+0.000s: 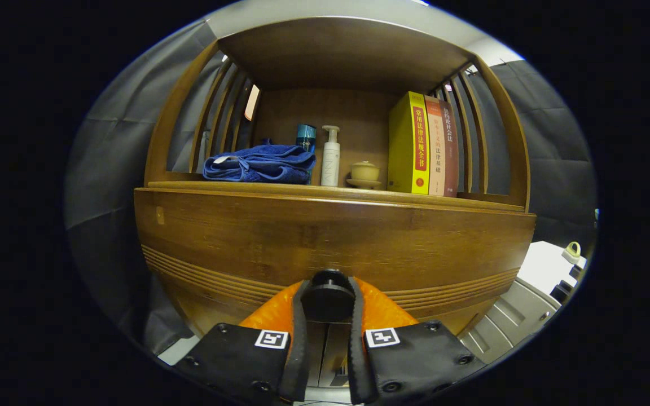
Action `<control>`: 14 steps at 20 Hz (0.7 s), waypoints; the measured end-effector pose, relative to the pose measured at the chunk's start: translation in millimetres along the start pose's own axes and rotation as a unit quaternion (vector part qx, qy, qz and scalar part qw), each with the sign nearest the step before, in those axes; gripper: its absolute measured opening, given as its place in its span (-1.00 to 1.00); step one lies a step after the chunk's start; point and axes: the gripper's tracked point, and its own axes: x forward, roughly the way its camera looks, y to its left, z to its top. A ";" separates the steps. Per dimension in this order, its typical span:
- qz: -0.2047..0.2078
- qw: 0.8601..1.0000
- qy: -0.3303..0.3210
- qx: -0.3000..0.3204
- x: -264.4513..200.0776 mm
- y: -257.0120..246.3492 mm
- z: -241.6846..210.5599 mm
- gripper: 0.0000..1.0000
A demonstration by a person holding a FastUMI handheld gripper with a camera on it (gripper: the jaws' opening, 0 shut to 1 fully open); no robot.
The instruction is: Pull open the drawer, take out the items inside it, and place them on the countertop above the cabinet.
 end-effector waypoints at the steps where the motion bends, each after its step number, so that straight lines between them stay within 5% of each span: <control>1: 0.000 1.000 0.002 0.001 -7.4 0.1 -0.4 -0.27; 14: -0.002 0.999 0.031 0.008 -96.8 5.7 -12.6 -0.28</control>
